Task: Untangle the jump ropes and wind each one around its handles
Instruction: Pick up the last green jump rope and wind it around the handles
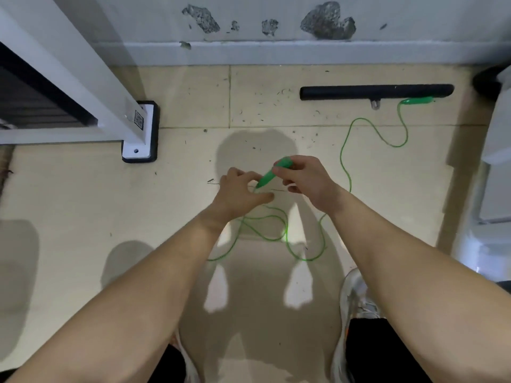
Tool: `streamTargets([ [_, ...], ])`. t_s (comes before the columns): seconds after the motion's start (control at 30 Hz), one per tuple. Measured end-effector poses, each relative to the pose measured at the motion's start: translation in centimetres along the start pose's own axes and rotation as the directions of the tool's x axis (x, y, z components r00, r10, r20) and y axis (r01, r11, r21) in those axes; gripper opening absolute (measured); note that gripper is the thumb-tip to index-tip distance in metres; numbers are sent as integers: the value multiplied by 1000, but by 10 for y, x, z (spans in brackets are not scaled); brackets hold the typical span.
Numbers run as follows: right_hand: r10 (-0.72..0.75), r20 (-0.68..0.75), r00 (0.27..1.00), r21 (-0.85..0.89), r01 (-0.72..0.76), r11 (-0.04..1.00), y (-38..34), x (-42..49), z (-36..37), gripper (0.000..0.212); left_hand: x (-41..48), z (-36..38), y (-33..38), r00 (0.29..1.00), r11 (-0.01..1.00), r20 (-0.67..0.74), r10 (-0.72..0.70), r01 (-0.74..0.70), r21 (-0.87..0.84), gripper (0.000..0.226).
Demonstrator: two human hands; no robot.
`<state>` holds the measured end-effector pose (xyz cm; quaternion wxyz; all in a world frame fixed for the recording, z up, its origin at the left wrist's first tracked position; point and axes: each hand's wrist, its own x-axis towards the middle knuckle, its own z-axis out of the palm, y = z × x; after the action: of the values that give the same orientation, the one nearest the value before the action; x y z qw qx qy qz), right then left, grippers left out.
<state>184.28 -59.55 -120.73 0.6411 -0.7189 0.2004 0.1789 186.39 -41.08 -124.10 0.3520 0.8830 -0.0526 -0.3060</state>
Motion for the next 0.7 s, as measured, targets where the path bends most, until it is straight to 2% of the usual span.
streamTargets([
  [0.1, -36, -15, 999, 56, 37, 998, -45, -34, 1, 17, -35, -29, 42, 997, 976, 71, 38, -22, -218, 27],
  [0.23, -74, -172, 982, 250, 116, 961, -102, -79, 5, 25, -88, -62, 84, 986, 915, 124, 110, -51, -400, 32],
  [0.3, 3, -257, 966, 451, 118, 885, -126, -102, 4, 35, -111, -73, 89, 985, 933, 136, 105, -50, -357, 35],
  [0.37, 40, -287, 957, 579, 139, 803, -145, -124, -2, 44, -129, -80, 81, 993, 990, 104, 64, -50, -133, 38],
  [0.4, 33, -307, 951, 578, 159, 800, -150, -134, -6, 46, -138, -83, 73, 997, 999, 71, 41, -42, 17, 38],
  [0.47, -21, -384, 923, 441, 203, 874, -154, -148, -17, 46, -152, -89, 50, 1000, 969, 14, -24, 20, 248, 34],
  [0.53, -130, -453, 882, 164, 226, 960, -150, -159, -27, 44, -162, -97, 22, 991, 955, -66, -119, 133, 264, 32],
  [0.57, -195, -457, 868, 20, 230, 973, -147, -162, -32, 41, -165, -102, 11, 979, 964, -124, -159, 181, 195, 34],
  [0.63, -262, -412, 873, -215, 186, 959, -135, -166, -40, 36, -172, -110, -2, 947, 970, -214, -237, 221, -96, 41],
  [0.7, -227, -348, 910, -384, 83, 920, -117, -167, -45, 30, -179, -113, 2, 930, 907, -181, -320, 246, -341, 46],
])
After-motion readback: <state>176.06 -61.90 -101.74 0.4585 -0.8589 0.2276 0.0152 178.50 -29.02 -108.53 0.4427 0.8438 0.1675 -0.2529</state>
